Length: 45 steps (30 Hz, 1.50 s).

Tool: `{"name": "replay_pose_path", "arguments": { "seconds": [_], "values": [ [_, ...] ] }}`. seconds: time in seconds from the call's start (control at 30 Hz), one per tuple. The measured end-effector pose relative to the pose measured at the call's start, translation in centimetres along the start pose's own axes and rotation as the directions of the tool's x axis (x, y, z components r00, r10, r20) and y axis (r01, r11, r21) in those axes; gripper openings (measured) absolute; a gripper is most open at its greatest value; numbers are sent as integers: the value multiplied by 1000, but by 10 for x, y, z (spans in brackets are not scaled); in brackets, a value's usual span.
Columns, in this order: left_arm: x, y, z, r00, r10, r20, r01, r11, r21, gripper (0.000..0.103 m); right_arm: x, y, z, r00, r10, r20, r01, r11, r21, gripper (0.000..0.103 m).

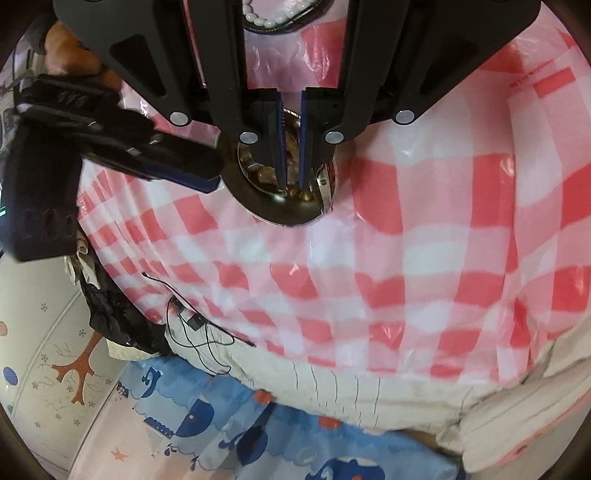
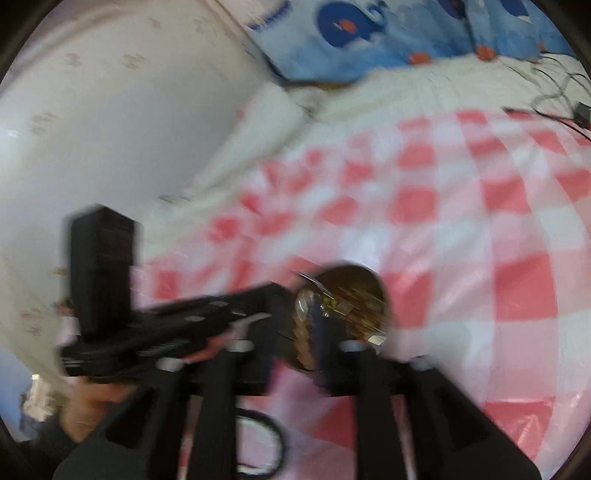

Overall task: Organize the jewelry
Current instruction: 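Lower the silver ring and pink bracelet into the tin and open both grippers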

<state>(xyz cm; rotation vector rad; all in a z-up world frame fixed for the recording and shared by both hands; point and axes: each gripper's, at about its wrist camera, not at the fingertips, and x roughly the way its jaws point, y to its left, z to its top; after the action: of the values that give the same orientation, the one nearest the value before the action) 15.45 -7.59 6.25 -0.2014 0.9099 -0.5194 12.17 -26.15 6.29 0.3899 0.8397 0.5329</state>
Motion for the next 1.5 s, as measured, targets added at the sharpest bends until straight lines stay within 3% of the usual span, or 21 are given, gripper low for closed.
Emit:
{"name": "replay_pose_path", "arguments": {
  "seconds": [0.1,0.2,0.3,0.4,0.57,0.7,0.8,0.87,1.1,1.27,1.4,1.5],
  "values": [
    [-10,0,2,999,12,29,-12,1000,1,9,-6,-4,0,1000,-24,17,24,1000,7,34],
    [-20,7,2,997,32,72,-30,999,-31,28,-16,-6,0,999,-22,43,22,1000,21,38],
    [-20,20,4,996,12,90,-4,995,-95,31,-20,-14,-2,999,-22,49,19,998,59,39],
    [-12,20,2,997,-4,75,11,995,-97,35,-24,-19,-1,998,-20,56,14,996,92,43],
    [-5,3,1,989,-130,72,135,988,-68,39,-34,-26,2,996,-16,84,4,991,137,48],
    [8,-15,-4,977,-212,6,212,977,-35,48,-44,-33,2,994,-16,110,-4,985,175,53],
    [26,-22,-12,980,-182,-83,180,983,-32,51,-49,-38,1,993,-26,118,2,981,195,54],
    [28,-24,-13,979,-179,-95,177,984,-23,51,-51,-41,1,992,-34,119,9,978,209,56],
    [2,-22,-5,992,-124,-24,123,992,-26,55,-50,-42,2,993,-51,102,28,977,212,61],
    [-29,-13,-4,999,-27,43,28,1000,-9,64,-46,-42,1,995,-64,81,46,978,205,63],
    [-41,-8,-14,999,43,27,-44,998,54,65,-46,-42,0,995,-69,78,52,978,203,64],
    [-43,-12,-28,997,76,-20,-72,986,153,65,-46,-41,0,995,-71,76,54,978,200,65]
  ]
}}
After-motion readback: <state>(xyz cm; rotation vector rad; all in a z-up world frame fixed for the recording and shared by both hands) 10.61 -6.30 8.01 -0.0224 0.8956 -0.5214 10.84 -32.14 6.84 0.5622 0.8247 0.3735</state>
